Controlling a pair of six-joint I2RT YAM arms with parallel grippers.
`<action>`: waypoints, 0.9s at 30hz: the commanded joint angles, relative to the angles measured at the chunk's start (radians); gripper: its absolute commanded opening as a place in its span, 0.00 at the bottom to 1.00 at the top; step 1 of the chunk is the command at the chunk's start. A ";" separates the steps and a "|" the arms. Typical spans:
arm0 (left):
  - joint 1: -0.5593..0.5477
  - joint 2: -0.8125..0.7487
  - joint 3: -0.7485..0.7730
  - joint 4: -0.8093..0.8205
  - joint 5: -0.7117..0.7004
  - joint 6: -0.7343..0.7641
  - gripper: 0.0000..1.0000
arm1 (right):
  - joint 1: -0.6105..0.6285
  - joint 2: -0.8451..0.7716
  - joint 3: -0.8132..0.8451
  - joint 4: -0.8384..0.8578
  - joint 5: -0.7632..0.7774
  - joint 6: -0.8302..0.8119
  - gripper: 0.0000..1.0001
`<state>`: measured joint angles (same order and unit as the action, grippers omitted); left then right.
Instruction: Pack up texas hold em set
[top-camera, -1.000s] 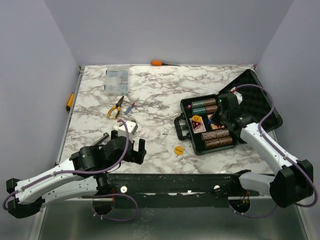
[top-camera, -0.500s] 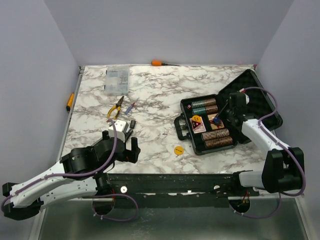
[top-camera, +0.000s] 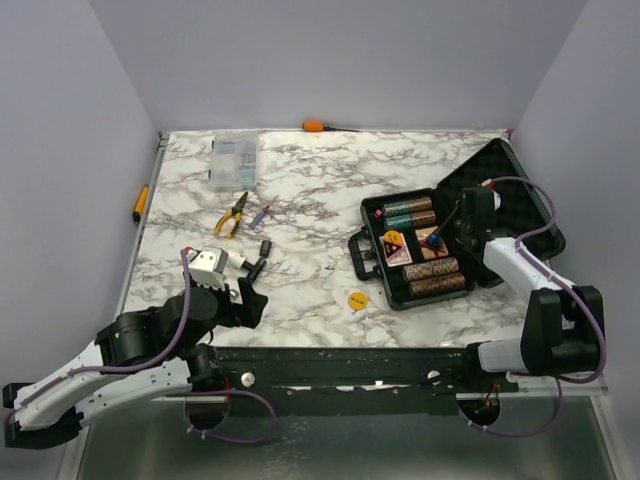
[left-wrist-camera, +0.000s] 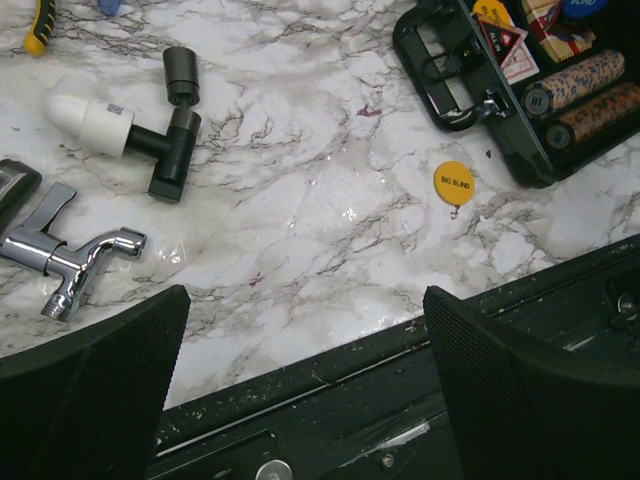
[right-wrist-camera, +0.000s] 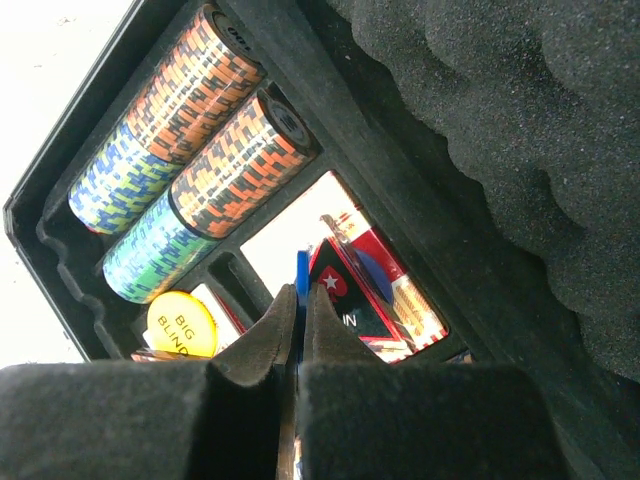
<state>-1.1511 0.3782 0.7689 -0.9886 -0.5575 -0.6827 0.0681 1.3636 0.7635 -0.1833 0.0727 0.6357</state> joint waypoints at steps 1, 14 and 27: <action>0.006 -0.052 -0.016 -0.003 -0.054 -0.023 0.98 | -0.014 0.031 -0.019 -0.020 0.017 -0.003 0.01; 0.006 -0.008 -0.015 0.002 -0.042 -0.018 0.98 | -0.025 0.016 0.028 -0.088 0.051 -0.003 0.53; 0.007 0.121 0.014 0.012 -0.012 -0.007 0.98 | -0.026 -0.072 0.193 -0.272 0.041 -0.061 0.73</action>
<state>-1.1507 0.4374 0.7601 -0.9863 -0.5804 -0.6987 0.0502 1.3315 0.8890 -0.3565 0.1089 0.6155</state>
